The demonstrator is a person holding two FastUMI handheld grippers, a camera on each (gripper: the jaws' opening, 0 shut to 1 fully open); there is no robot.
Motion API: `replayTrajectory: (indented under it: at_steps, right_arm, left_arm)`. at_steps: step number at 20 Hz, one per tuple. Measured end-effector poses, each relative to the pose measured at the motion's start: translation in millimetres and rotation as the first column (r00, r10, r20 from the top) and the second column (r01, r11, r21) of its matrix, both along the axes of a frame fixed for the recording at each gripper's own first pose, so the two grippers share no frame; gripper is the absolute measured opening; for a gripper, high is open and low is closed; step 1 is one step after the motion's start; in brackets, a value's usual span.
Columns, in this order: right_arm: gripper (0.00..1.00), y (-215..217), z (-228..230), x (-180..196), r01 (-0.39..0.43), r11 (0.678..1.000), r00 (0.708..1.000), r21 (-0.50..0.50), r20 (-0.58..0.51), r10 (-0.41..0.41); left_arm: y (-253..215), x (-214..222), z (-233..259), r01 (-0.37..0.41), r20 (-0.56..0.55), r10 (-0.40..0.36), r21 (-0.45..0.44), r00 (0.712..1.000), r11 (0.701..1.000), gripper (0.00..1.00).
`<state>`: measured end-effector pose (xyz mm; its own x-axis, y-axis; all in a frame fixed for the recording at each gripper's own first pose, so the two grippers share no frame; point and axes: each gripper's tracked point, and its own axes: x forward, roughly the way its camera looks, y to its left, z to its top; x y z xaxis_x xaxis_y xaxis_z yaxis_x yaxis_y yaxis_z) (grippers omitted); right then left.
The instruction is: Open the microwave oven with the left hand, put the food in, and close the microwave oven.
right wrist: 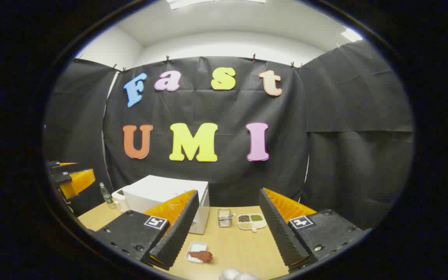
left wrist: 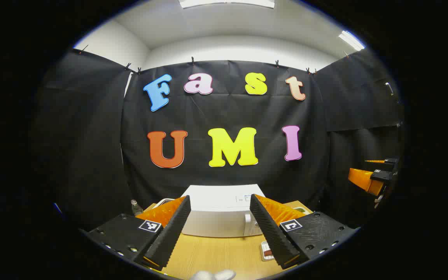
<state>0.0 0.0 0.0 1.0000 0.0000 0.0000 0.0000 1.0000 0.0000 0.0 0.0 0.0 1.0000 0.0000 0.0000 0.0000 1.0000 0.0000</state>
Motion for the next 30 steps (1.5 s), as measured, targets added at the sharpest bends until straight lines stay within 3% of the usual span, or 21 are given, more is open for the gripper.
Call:
replayTrajectory:
  at_steps: [2,5,6,7,12,13,14,15,16,17,18,23,24,25,27,28,30]
  right_arm:
    - [0.92,-1.8,2.6,-2.0,0.007,1.0,1.0,0.0,0.009,-0.007]
    - [0.92,-4.3,6.4,-3.6,0.016,1.0,1.0,0.003,0.016,-0.016]
    - [0.99,-3.9,6.4,-3.9,0.017,1.0,1.0,0.003,0.017,-0.017]
    - [0.92,-2.9,7.5,-5.0,0.014,1.0,1.0,-0.001,0.017,-0.014]
    - [0.92,-1.2,11.5,-5.4,0.01,1.0,1.0,-0.012,0.029,-0.01]
    - [0.99,-0.3,10.4,-5.3,0.008,1.0,1.0,-0.011,0.027,-0.008]
    - [0.92,-1.5,9.1,-4.3,0.008,1.0,1.0,-0.011,0.024,-0.008]
    - [0.99,-1.7,8.9,-4.2,0.007,1.0,1.0,-0.011,0.024,-0.007]
    - [0.92,-1.6,9.0,-3.3,0.005,1.0,1.0,-0.01,0.022,-0.005]
    - [0.99,-1.3,10.0,-2.5,0.003,1.0,1.0,-0.007,0.024,-0.003]
    - [0.92,-2.6,10.1,-2.1,0.0,1.0,1.0,-0.007,0.025,0.0]
    - [0.92,-17.0,17.0,-0.2,0.01,1.0,0.999,-0.02,0.033,-0.009]
    - [0.99,-19.8,16.7,0.6,0.011,1.0,0.999,-0.022,0.034,-0.01]
    - [0.92,-20.2,18.0,0.4,0.0,1.0,0.999,-0.022,0.035,0.001]
    - [0.92,-24.3,19.8,-0.6,-0.009,1.0,0.999,-0.021,0.039,0.01]
    - [0.99,-28.2,17.4,0.6,-0.008,1.0,0.999,-0.026,0.035,0.009]
    - [0.99,-37.3,13.5,3.4,0.007,0.999,1.0,-0.046,0.015,-0.007]
  left_arm:
    - [-1.6,-0.4,1.4,0.008,0.0,-0.008,-0.004,1.0,1.0,0.95]
    - [0.2,-0.5,1.3,0.01,0.001,-0.01,-0.005,1.0,1.0,0.95]
    - [2.8,0.3,1.1,0.003,-0.002,-0.003,0.0,1.0,1.0,0.95]
    - [5.1,1.1,0.7,-0.003,-0.002,0.003,0.005,1.0,1.0,0.95]
    - [12.7,2.5,-5.7,-0.02,-0.016,0.021,0.005,1.0,1.0,0.95]
    - [13.1,4.2,-7.5,-0.022,-0.016,0.022,0.007,1.0,1.0,0.95]
    - [13.0,4.7,-9.2,-0.024,-0.017,0.025,0.011,1.0,1.0,0.95]
    - [13.7,7.5,-10.5,-0.025,-0.018,0.025,0.015,1.0,1.0,0.95]
    - [13.4,9.9,-13.9,-0.027,-0.014,0.028,0.018,1.0,0.999,0.95]
    - [12.3,13.5,-18.3,-0.032,-0.014,0.032,0.025,0.999,0.999,0.95]
    - [11.8,17.9,-24.6,-0.034,-0.016,0.034,0.029,0.999,0.999,0.95]
    - [-8.1,48.7,-69.1,0.003,-0.016,-0.003,0.002,1.0,1.0,0.95]
    - [-12.0,57.8,-81.7,0.008,-0.027,-0.008,0.001,1.0,1.0,0.95]
    - [-19.6,67.9,-92.4,0.02,-0.022,-0.02,-0.006,1.0,1.0,0.95]
    - [-33.0,86.9,-116.8,0.03,-0.024,-0.03,-0.003,0.999,1.0,0.95]
    - [-41.8,98.1,-127.5,0.039,-0.015,-0.039,-0.001,0.999,0.999,0.95]
    - [-60.9,120.5,-155.2,0.063,-0.029,-0.063,-0.006,0.998,0.998,0.95]
